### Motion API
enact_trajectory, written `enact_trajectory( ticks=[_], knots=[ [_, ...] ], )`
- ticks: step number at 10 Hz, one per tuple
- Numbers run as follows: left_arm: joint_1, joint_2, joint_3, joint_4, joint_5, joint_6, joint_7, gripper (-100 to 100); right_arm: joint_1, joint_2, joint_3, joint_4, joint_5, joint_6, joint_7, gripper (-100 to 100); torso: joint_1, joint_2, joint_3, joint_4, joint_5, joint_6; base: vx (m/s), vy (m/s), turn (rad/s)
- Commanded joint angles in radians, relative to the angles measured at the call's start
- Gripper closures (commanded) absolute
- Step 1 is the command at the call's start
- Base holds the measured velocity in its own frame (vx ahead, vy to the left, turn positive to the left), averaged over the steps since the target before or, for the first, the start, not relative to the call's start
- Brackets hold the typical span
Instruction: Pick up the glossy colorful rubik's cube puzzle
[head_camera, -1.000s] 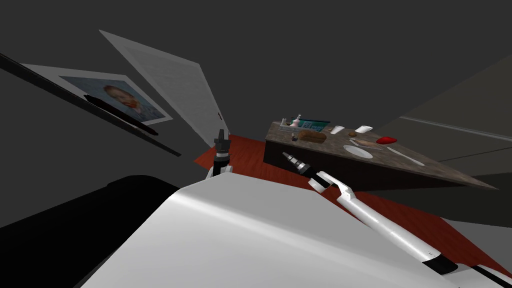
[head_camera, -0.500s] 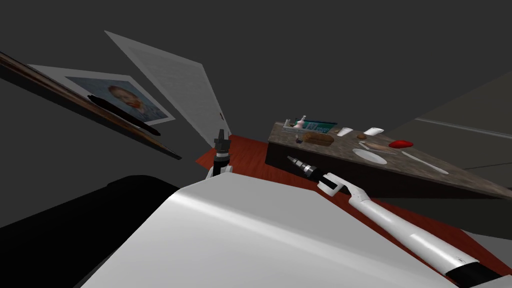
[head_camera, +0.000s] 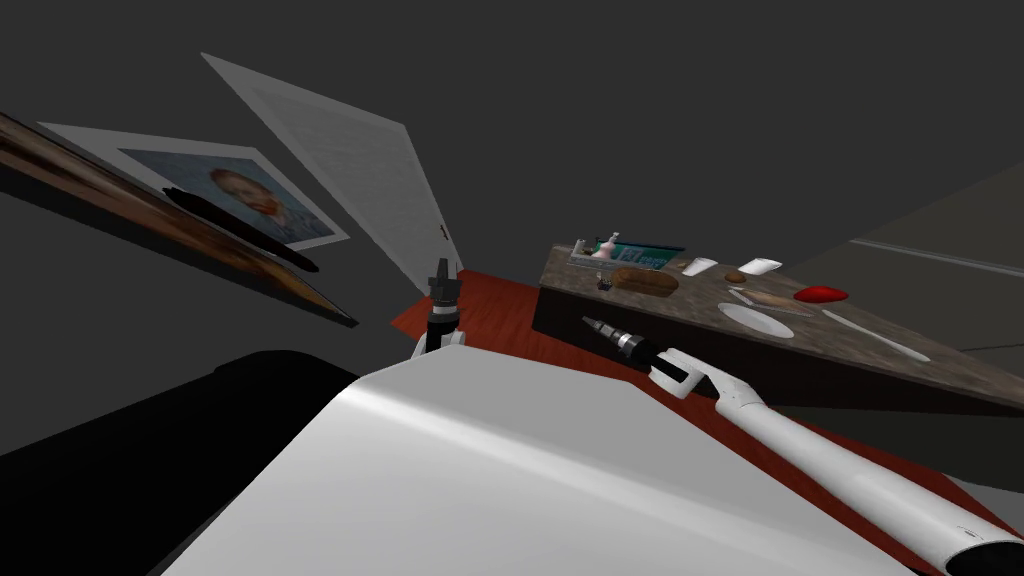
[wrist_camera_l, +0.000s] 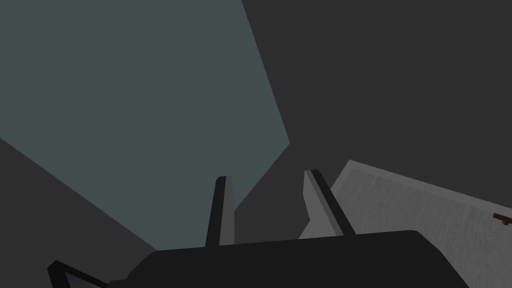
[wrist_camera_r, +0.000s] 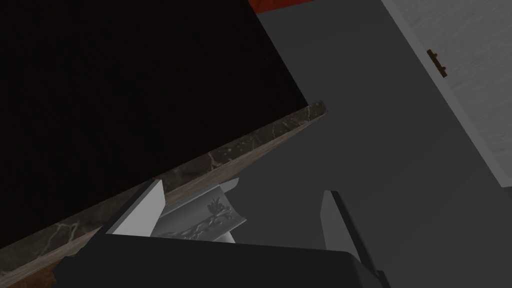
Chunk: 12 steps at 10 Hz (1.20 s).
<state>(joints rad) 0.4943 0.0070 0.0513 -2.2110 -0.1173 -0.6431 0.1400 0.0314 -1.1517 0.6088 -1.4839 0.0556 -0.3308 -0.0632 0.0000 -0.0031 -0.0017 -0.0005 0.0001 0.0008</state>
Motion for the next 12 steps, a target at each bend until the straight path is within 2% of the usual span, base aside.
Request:
enact_trajectory(
  ticks=[1, 2, 3, 4, 5, 6, 7, 8, 9, 10, 12],
  knots=[
    [0.0, 0.0, 0.0, 0.0, 0.0, 0.0, 0.0, 0, -0.014, -0.038, 0.022, 0.05, 0.014, 0.004, -0.001, -100, 0.0, 0.0, 0.0, 0.0, 0.0, 0.0, 0.09, 0.044, 0.045],
    [0.0, 0.0, 0.0, 0.0, 0.0, 0.0, 0.0, 0, -0.014, -0.038, 0.022, 0.061, 0.014, 0.004, -0.001, -100, 0.001, -0.002, -0.001, 0.0, 0.0, 0.0, 0.097, 0.042, 0.014],
    [0.0, 0.0, 0.0, 0.0, 0.0, 0.0, 0.0, 0, -0.022, -0.073, 0.04, 0.108, 0.028, 0.011, 0.0, -100, 0.001, -0.003, -0.002, -0.001, 0.0, 0.0, 0.128, 0.077, 0.043],
    [0.0, 0.0, 0.0, 0.0, 0.0, 0.0, 0.0, 0, -0.022, -0.073, 0.04, 0.108, 0.028, 0.011, 0.0, -100, 0.003, -0.005, -0.003, -0.001, 0.001, 0.0, 0.107, 0.057, 0.013],
    [0.0, 0.0, 0.0, 0.0, 0.0, 0.0, 0.0, 0, -0.029, -0.106, 0.055, 0.151, 0.041, 0.018, 0.002, -100, 0.002, -0.004, -0.002, -0.001, 0.001, 0.0, 0.124, 0.064, 0.037],
    [0.0, 0.0, 0.0, 0.0, 0.0, 0.0, 0.0, 0, -0.029, -0.106, 0.055, 0.152, 0.041, 0.018, 0.002, -100, 0.003, -0.005, -0.003, -0.001, 0.001, 0.0, 0.103, 0.044, 0.008],
    [0.0, 0.0, 0.0, 0.0, 0.0, 0.0, 0.0, 0, -0.036, -0.137, 0.07, 0.184, 0.055, 0.025, 0.003, -100, 0.002, -0.004, -0.002, -0.001, 0.0, 0.0, 0.111, 0.043, 0.035],
    [0.0, 0.0, 0.0, 0.0, 0.0, 0.0, 0.0, 0, -0.036, -0.137, 0.07, 0.188, 0.055, 0.025, 0.003, -100, 0.002, -0.004, -0.002, -0.001, 0.0, 0.0, 0.108, 0.032, 0.015],
    [0.0, 0.0, 0.0, 0.0, 0.0, 0.0, 0.0, 0, -0.041, -0.165, 0.083, 0.219, 0.068, 0.031, 0.004, -100, 0.001, -0.004, -0.002, -0.001, 0.0, 0.0, 0.144, 0.035, 0.035],
    [0.0, 0.0, 0.0, 0.0, 0.0, 0.0, 0.0, 0, -0.041, -0.165, 0.083, 0.235, 0.068, 0.031, 0.004, -100, 0.001, -0.006, -0.003, -0.001, 0.0, 0.0, 0.12, 0.035, 0.02],
    [0.0, 0.0, 0.0, 0.0, 0.0, 0.0, 0.0, 0, -0.051, -0.212, 0.104, 0.299, 0.093, 0.042, 0.005, -100, 0.001, -0.005, -0.003, -0.001, 0.0, 0.0, 0.171, 0.06, 0.041]
  ],
)
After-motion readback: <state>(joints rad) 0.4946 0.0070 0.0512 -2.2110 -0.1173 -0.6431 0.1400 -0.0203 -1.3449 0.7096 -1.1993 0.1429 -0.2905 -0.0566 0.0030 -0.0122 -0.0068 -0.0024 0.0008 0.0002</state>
